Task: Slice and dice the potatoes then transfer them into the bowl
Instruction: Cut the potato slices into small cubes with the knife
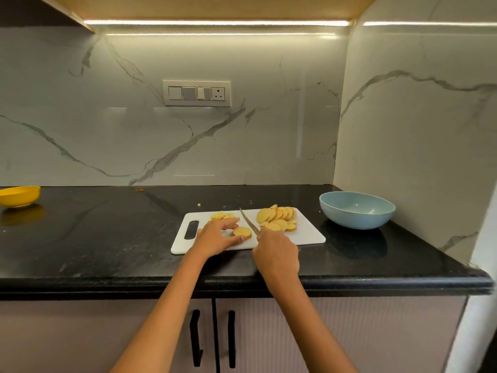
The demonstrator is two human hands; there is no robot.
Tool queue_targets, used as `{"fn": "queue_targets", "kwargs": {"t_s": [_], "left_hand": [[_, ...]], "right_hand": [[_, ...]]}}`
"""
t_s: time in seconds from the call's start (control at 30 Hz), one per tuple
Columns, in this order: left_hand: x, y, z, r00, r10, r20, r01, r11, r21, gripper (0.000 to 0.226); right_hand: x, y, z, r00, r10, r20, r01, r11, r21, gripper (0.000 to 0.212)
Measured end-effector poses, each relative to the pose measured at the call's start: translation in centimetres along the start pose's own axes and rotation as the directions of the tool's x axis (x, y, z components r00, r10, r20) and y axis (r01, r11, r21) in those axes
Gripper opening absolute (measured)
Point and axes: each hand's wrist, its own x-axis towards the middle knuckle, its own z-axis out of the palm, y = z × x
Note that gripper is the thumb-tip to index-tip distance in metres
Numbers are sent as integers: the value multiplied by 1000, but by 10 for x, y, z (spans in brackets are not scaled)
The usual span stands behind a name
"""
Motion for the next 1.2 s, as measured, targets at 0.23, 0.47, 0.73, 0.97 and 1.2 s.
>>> {"fn": "queue_targets", "kwargs": {"t_s": [0.23, 0.47, 0.73, 0.97, 1.2], "left_hand": [[-2, 3, 0, 999, -33, -14, 33, 999, -31, 61], [-1, 4, -1, 998, -59, 8, 60, 996, -72, 58], [0, 5, 0, 998, -65, -9, 64, 997, -51, 53], [-1, 6, 0, 997, -73, -22, 72, 997, -28, 53], [-3, 8, 0, 997, -80, -20, 79, 995, -56, 54]], "right_hand": [[-13, -10, -8, 999, -11, 39, 15, 995, -97, 26], [-16, -11, -11, 998, -58, 34, 63, 986, -152, 25], [-8, -21, -8, 987, -147, 69, 160, 951, -265, 25], [-21, -8, -11, 982, -176, 68, 188, 950, -248, 26], [-2, 1, -8, 995, -74, 64, 81, 988, -128, 23]]}}
